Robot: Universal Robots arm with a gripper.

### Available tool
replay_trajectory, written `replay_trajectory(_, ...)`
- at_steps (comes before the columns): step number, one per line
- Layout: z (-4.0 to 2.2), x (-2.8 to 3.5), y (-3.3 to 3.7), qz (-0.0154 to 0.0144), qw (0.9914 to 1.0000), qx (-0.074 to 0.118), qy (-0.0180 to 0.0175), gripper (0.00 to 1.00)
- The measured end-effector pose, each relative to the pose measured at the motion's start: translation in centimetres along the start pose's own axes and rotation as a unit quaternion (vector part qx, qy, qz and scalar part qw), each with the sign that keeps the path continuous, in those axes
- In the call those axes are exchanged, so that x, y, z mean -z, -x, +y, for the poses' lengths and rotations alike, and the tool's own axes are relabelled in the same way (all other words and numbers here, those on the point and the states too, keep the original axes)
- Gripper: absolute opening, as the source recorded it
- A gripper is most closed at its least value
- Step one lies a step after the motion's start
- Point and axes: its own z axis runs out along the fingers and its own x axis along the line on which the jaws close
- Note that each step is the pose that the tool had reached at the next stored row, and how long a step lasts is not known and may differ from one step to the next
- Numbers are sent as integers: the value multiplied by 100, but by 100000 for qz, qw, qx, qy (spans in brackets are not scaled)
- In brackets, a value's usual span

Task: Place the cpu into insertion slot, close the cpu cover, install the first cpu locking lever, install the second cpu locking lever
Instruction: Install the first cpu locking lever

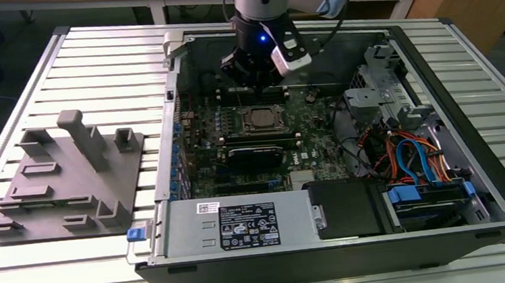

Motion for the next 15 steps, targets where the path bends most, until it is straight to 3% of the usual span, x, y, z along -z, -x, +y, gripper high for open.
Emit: replay_trajectory(15, -15, -8, -334, 0, 100000, 86, 8, 11)
